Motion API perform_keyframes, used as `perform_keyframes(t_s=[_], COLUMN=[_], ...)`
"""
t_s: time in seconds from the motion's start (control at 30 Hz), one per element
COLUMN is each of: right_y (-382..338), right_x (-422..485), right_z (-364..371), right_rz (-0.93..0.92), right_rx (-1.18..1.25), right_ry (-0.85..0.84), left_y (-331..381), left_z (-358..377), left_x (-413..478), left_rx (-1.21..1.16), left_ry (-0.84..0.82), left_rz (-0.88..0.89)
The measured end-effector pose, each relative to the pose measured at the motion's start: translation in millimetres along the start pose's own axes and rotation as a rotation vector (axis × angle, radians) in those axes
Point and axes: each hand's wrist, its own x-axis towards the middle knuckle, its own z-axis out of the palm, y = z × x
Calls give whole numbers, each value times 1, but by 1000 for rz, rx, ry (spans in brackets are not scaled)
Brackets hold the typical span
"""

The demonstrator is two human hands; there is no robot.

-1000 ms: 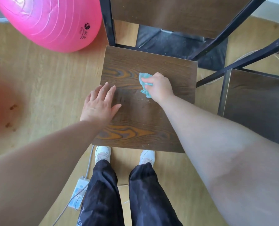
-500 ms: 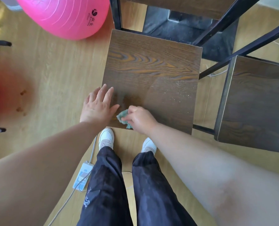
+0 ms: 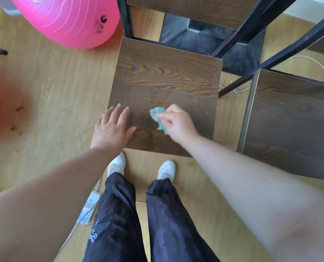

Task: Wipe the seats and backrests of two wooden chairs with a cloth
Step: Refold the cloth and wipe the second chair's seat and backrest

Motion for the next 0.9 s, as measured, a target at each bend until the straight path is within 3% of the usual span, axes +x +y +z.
perform_keyframes(t_s=[0.2, 0.37, 0.63, 0.9], right_y=[36, 59, 49, 16], right_x=[79, 116, 120, 66], right_z=[-81, -92, -75, -20], right_rz=[307, 396, 408, 455], right_rx=[-28, -99, -238, 111], right_ry=[173, 223, 69, -99], left_y=[13, 18, 21, 14], left_z=[-11, -12, -19, -21], left_x=[31, 54, 68, 52], left_rx=[-11, 13, 44, 41], left_ry=[28, 15, -11, -28], left_rz=[22, 48, 98, 113])
